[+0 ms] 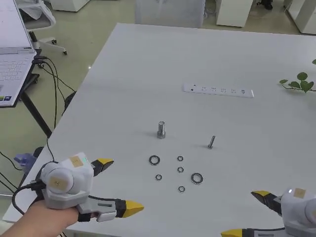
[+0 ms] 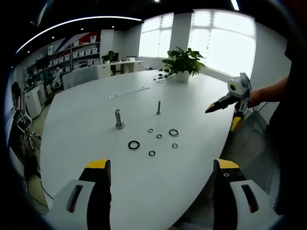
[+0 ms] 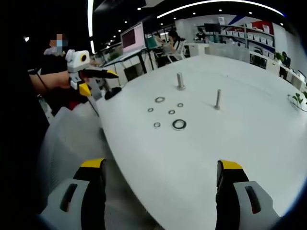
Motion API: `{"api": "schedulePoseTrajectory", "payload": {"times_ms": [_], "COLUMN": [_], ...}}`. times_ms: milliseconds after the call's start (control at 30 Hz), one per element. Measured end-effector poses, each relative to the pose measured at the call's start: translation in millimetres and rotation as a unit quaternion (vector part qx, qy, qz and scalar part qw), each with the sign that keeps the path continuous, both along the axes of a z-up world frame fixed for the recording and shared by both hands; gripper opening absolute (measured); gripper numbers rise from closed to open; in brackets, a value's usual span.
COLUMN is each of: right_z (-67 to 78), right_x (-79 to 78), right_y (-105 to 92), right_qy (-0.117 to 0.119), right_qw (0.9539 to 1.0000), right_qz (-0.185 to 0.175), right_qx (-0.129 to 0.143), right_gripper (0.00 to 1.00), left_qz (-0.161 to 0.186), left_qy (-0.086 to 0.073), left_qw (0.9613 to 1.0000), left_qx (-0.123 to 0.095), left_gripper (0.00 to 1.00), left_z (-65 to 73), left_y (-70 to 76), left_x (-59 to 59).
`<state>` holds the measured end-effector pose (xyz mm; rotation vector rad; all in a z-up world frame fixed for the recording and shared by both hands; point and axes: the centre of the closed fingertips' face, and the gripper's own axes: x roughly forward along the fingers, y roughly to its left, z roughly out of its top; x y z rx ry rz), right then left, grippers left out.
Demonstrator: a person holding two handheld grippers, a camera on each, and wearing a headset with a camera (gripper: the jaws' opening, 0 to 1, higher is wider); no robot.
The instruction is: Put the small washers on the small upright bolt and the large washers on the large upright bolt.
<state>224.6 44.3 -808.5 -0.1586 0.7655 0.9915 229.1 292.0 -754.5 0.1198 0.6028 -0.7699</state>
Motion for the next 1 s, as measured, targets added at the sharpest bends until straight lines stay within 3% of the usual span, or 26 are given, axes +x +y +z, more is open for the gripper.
{"api": "schedulePoseTrajectory", "payload": {"times_ms": [67,167,400,467,700,767,900,933,1000], "right_z": [-1.4,1.9,13.4,14.4,19.0,16.4,13.9,14.4,15.6], "right_x": [-1.0,0.4,8.3,8.6,19.4,20.8,25.2,28.0,31.3], "right_y": [-0.2,1.0,5.1,7.6,14.3,15.3,16.8,17.8,20.0], "right_qy": [0.001,0.006,-0.001,-0.005,-0.013,-0.002,0.003,-0.004,-0.008], "right_qw": [0.9999,1.0000,0.9999,0.9999,0.9998,0.9999,0.9996,0.9994,0.9992], "right_qz": [0.006,0.004,-0.002,0.008,0.014,0.017,0.025,0.029,0.035], "right_qx": [-0.008,0.003,0.016,0.007,0.003,-0.003,-0.014,-0.017,-0.019], "right_gripper": [0.96,0.96,0.95,0.94,0.92,0.90,0.85,0.86,0.85], "left_qz": [-0.001,0.000,-0.006,-0.002,-0.001,0.009,0.010,0.014,0.009], "left_qy": [0.000,-0.008,-0.007,0.000,0.000,0.005,0.005,0.012,0.010], "left_qw": [1.0000,0.9999,1.0000,1.0000,1.0000,0.9996,0.9998,0.9997,0.9997], "left_qx": [0.001,-0.011,-0.001,-0.004,-0.008,-0.027,-0.019,-0.015,-0.020], "left_gripper": [0.88,0.92,0.91,0.90,0.89,0.88,0.86,0.86,0.84], "left_z": [0.0,3.3,3.2,1.7,-2.1,0.0,-1.2,-3.0,-1.5], "left_y": [-0.9,-4.0,-5.1,-4.0,-2.6,-4.3,-5.0,-4.4,-7.0], "left_x": [-0.5,1.0,-0.8,-2.1,-3.1,-1.4,-1.2,-1.0,-1.6]}}
